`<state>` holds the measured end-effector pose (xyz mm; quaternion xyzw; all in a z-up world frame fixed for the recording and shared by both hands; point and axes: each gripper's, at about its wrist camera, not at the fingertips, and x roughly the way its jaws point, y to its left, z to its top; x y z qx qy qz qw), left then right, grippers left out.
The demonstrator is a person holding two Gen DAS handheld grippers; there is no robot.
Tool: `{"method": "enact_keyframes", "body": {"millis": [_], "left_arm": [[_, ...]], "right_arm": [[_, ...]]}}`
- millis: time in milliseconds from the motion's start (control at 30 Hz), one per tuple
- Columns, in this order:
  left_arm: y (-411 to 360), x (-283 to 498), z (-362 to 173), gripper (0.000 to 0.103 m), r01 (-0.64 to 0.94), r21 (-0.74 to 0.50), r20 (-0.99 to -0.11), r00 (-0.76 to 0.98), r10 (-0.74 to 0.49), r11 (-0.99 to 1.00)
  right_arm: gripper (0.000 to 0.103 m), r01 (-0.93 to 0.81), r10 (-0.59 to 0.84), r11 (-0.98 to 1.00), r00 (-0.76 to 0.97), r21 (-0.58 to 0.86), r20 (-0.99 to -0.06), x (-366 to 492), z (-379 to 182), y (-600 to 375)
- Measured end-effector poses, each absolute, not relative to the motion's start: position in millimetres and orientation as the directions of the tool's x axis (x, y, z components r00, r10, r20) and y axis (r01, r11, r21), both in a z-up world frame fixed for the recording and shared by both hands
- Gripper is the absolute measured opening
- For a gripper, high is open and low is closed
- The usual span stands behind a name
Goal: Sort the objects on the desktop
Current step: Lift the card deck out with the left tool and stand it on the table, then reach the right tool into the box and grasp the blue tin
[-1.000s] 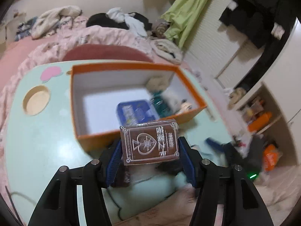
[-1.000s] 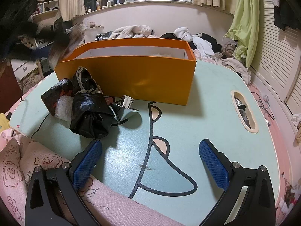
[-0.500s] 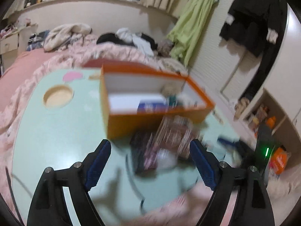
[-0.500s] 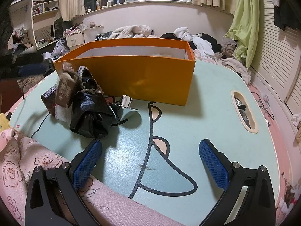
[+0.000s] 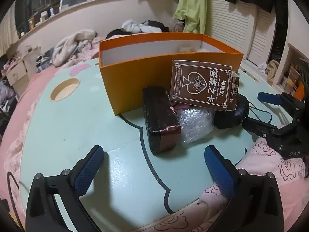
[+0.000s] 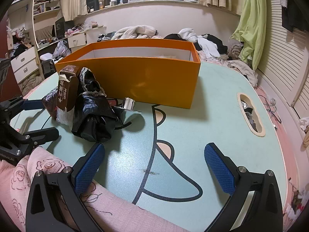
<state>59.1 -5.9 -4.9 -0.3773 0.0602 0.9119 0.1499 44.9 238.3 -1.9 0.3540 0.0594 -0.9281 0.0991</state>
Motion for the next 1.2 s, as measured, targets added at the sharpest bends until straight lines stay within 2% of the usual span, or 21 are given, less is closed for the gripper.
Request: {"method": "enact_keyframes", "body": {"millis": [200,267,400,433,500,567,600,667,733,767,833,967,1067,1200], "left_arm": [[-7,61,-7,0.103,-0.319,-0.006,-0.701,-0.674,0.231,-0.948],[-7,63,-7,0.103,-0.320,-0.007,-0.700,-0.675,0.233,-0.947],[-4,62,-8,0.103,-0.322,-0.009,-0.699,-0.675,0.236,-0.947],[-5,62,-8,0.103,-0.322,-0.009,-0.699,-0.675,0.236,-0.947],[-5,62,-8,0.103,-0.321,-0.009,-0.699,-0.676,0.235,-0.947],[-5,62,-7,0.103,-0.321,-0.010,-0.698,-0.676,0.236,-0.947],[-6,62,-8,0.103,-0.322,-0.010,-0.697,-0.676,0.237,-0.947],[-6,62,-7,0.103,-0.323,-0.011,-0.695,-0.678,0.239,-0.946],[-5,62,-7,0.103,-0.324,-0.012,-0.692,-0.680,0.242,-0.946],[-5,61,-7,0.103,-0.325,-0.013,-0.691,-0.681,0.243,-0.946],[-6,61,-7,0.103,-0.325,-0.014,-0.689,-0.682,0.245,-0.945],[-7,62,-7,0.103,-0.326,-0.016,-0.686,-0.684,0.247,-0.945],[-7,62,-7,0.103,-0.325,-0.016,-0.686,-0.685,0.247,-0.946],[-8,62,-7,0.103,-0.325,-0.014,-0.685,-0.686,0.246,-0.946]], "right_arm": [[0.102,0.219,-0.146,-0.975,-0.730,-0.026,-0.668,46,1,239],[0.074,0.241,-0.210,-0.970,-0.753,0.035,-0.624,54,13,244],[0.072,0.304,-0.327,-0.943,-0.781,0.133,-0.531,41,68,243],[0.072,0.331,-0.365,-0.929,-0.756,0.163,-0.544,27,84,238],[0.072,0.360,-0.439,-0.896,-0.638,0.259,-0.633,-15,105,227],[0.072,0.296,-0.487,-0.873,-0.463,0.389,-0.740,-68,108,215],[0.072,0.258,-0.480,-0.876,-0.406,0.407,-0.778,-85,104,211],[0.072,0.192,-0.418,-0.906,-0.264,0.378,-0.869,-120,89,192],[0.072,0.222,-0.384,-0.915,-0.219,0.337,-0.897,-133,81,176],[0.072,0.225,-0.321,-0.934,-0.194,0.277,-0.927,-140,73,167],[0.072,0.213,-0.262,-0.951,-0.159,0.226,-0.952,-152,62,158],[0.072,0.184,-0.234,-0.958,-0.059,0.220,-0.970,-168,33,147],[0.074,0.205,-0.187,-0.963,-0.050,0.173,-0.981,-169,21,134],[0.067,0.254,-0.048,-0.967,-0.149,0.008,-0.988,-160,35,115]]}}
